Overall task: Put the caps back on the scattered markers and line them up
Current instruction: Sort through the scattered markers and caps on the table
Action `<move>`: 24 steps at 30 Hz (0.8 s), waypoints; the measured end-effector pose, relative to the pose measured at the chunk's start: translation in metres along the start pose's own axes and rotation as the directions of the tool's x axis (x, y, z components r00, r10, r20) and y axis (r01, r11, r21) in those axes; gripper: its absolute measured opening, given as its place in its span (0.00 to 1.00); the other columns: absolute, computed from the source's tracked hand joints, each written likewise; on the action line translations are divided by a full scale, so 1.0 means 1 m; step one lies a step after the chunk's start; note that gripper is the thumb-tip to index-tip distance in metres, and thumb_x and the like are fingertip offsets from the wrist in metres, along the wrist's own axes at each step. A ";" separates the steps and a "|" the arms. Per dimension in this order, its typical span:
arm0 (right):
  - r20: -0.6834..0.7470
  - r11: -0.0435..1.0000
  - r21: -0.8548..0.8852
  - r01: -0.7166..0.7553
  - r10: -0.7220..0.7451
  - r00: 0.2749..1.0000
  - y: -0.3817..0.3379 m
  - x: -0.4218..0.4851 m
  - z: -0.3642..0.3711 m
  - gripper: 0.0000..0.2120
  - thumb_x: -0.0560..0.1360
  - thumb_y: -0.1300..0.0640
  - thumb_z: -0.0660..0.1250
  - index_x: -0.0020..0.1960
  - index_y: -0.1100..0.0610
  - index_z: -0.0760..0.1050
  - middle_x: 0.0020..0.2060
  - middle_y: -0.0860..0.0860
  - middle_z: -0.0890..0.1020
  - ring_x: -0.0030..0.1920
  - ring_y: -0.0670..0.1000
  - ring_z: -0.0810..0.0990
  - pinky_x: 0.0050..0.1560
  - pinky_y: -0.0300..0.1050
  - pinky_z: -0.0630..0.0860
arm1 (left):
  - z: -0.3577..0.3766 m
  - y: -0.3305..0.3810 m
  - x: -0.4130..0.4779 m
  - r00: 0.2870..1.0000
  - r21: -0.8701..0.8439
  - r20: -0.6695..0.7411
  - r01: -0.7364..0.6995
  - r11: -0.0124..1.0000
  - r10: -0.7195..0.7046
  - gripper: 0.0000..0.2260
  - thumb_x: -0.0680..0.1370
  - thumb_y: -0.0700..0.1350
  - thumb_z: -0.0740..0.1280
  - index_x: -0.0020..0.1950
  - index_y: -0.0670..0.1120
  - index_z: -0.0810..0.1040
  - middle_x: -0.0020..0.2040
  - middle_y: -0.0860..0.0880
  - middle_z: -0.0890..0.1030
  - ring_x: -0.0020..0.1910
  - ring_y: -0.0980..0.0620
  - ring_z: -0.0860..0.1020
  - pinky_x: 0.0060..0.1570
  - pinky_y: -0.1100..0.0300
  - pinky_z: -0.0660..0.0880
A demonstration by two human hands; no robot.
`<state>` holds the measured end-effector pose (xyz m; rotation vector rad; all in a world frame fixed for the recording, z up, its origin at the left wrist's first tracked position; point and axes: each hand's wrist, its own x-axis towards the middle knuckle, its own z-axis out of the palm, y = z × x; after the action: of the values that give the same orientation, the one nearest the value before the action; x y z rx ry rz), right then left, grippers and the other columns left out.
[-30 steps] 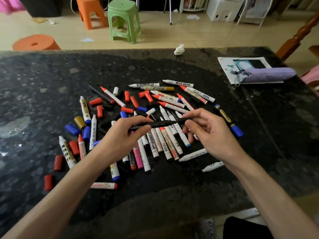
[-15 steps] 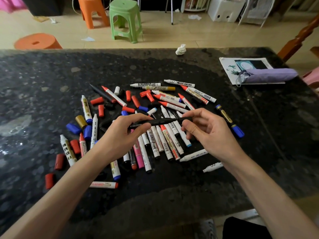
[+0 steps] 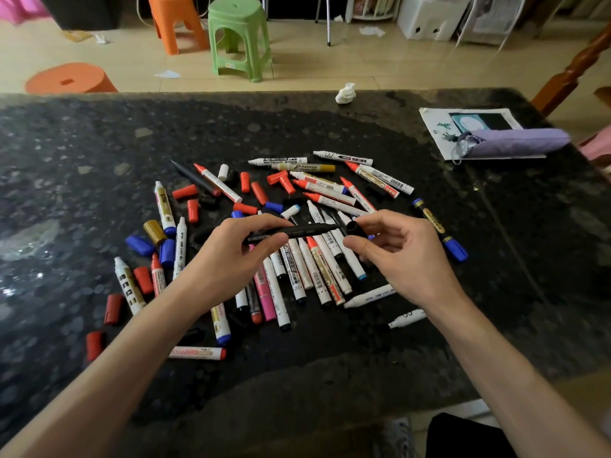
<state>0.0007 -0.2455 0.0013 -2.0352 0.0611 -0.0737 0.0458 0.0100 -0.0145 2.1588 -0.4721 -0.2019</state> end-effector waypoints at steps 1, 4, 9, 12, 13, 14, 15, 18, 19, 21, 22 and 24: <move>-0.006 1.000 0.001 0.004 -0.004 1.000 0.000 0.000 0.000 0.11 0.73 0.54 0.79 0.50 0.40 0.82 0.44 0.38 0.86 0.39 0.43 0.85 0.45 0.40 0.82 | 0.000 0.000 0.000 1.000 0.001 0.004 -0.001 1.000 0.001 0.09 0.83 0.47 0.66 0.62 0.54 0.82 0.39 0.68 0.80 0.33 0.64 0.77 0.35 0.72 0.70; -0.021 1.000 -0.026 0.011 -0.012 1.000 0.002 0.000 0.000 0.11 0.73 0.54 0.79 0.53 0.42 0.84 0.45 0.39 0.86 0.41 0.42 0.85 0.48 0.46 0.84 | 0.000 0.001 0.000 1.000 -0.010 0.010 0.004 1.000 -0.004 0.10 0.83 0.47 0.66 0.63 0.54 0.82 0.38 0.67 0.80 0.32 0.63 0.76 0.34 0.72 0.70; -0.016 0.997 -0.072 0.038 -0.039 0.999 0.001 0.001 0.003 0.13 0.74 0.53 0.78 0.58 0.45 0.86 0.50 0.40 0.86 0.45 0.42 0.84 0.50 0.46 0.84 | 0.000 0.001 0.000 1.000 -0.009 0.005 0.008 1.000 -0.008 0.10 0.83 0.49 0.66 0.63 0.57 0.82 0.42 0.62 0.82 0.34 0.53 0.78 0.34 0.65 0.72; -0.018 0.988 -0.139 0.070 -0.074 0.997 0.001 0.001 0.003 0.14 0.75 0.51 0.77 0.60 0.44 0.85 0.51 0.39 0.85 0.45 0.42 0.83 0.50 0.45 0.83 | 0.001 0.001 0.001 1.000 -0.009 0.005 0.006 1.000 -0.005 0.10 0.83 0.47 0.66 0.63 0.56 0.82 0.40 0.65 0.81 0.33 0.58 0.77 0.35 0.68 0.70; -0.019 0.985 -0.156 0.079 -0.083 0.996 0.001 0.001 0.002 0.14 0.75 0.50 0.77 0.60 0.44 0.85 0.51 0.39 0.84 0.45 0.42 0.83 0.50 0.45 0.83 | 0.001 0.001 0.001 1.000 -0.010 0.005 0.007 1.000 -0.007 0.10 0.83 0.47 0.66 0.63 0.55 0.82 0.39 0.66 0.80 0.33 0.61 0.77 0.35 0.70 0.70; -0.018 0.983 -0.163 0.087 -0.091 0.996 0.001 0.001 0.002 0.14 0.75 0.51 0.77 0.60 0.44 0.85 0.50 0.38 0.83 0.45 0.42 0.83 0.50 0.45 0.83 | 0.001 0.001 0.001 1.000 -0.010 0.005 0.010 1.000 -0.009 0.10 0.83 0.47 0.67 0.63 0.55 0.82 0.39 0.68 0.80 0.34 0.64 0.77 0.36 0.71 0.70; -0.011 0.982 -0.163 0.098 -0.101 0.995 0.002 0.001 0.002 0.14 0.76 0.52 0.76 0.61 0.44 0.84 0.50 0.38 0.83 0.46 0.43 0.83 0.50 0.45 0.83 | 0.000 0.000 0.001 1.000 -0.008 0.006 0.011 1.000 -0.011 0.10 0.83 0.47 0.67 0.63 0.54 0.82 0.39 0.68 0.80 0.35 0.65 0.77 0.36 0.72 0.70; 0.036 0.979 -0.152 0.138 -0.134 0.990 0.003 0.002 0.005 0.16 0.79 0.58 0.73 0.65 0.44 0.83 0.53 0.39 0.82 0.49 0.44 0.84 0.54 0.47 0.83 | 0.001 0.001 0.001 1.000 0.000 0.012 0.008 1.000 -0.008 0.11 0.83 0.48 0.67 0.64 0.55 0.82 0.40 0.66 0.81 0.32 0.60 0.77 0.35 0.70 0.70; 0.050 0.977 -0.152 0.151 -0.145 0.988 0.003 0.001 0.006 0.17 0.80 0.59 0.71 0.66 0.45 0.82 0.53 0.39 0.82 0.49 0.44 0.84 0.55 0.45 0.82 | 0.001 0.001 0.001 1.000 0.003 0.010 0.008 1.000 -0.008 0.11 0.83 0.48 0.67 0.64 0.55 0.82 0.40 0.65 0.81 0.32 0.59 0.76 0.35 0.69 0.71; 0.051 0.973 -0.159 0.169 -0.163 0.985 0.002 0.000 0.007 0.17 0.80 0.60 0.71 0.67 0.46 0.81 0.53 0.39 0.83 0.48 0.43 0.84 0.53 0.37 0.80 | 0.001 0.001 0.001 1.000 0.002 0.000 0.012 1.000 -0.012 0.11 0.83 0.48 0.67 0.63 0.55 0.82 0.40 0.65 0.81 0.32 0.60 0.77 0.35 0.70 0.71; 0.039 0.975 -0.155 0.161 -0.157 0.987 0.000 -0.001 0.007 0.17 0.80 0.59 0.72 0.66 0.47 0.82 0.51 0.39 0.83 0.46 0.43 0.85 0.50 0.33 0.78 | 0.001 0.001 0.001 1.000 0.000 -0.006 0.009 1.000 -0.009 0.11 0.83 0.48 0.67 0.63 0.54 0.82 0.40 0.66 0.81 0.34 0.61 0.77 0.36 0.71 0.70; 0.015 0.984 -0.123 0.127 -0.127 0.992 -0.001 0.000 0.005 0.13 0.79 0.58 0.74 0.62 0.48 0.82 0.48 0.40 0.84 0.42 0.43 0.86 0.46 0.31 0.77 | 0.001 0.001 0.001 1.000 0.003 -0.013 -0.001 1.000 0.001 0.11 0.83 0.47 0.67 0.63 0.53 0.83 0.41 0.68 0.80 0.37 0.65 0.78 0.38 0.72 0.69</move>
<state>0.0008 -0.2403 -0.0003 -2.1623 -0.0705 -0.1461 0.0465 0.0081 -0.0138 2.1611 -0.4661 -0.1864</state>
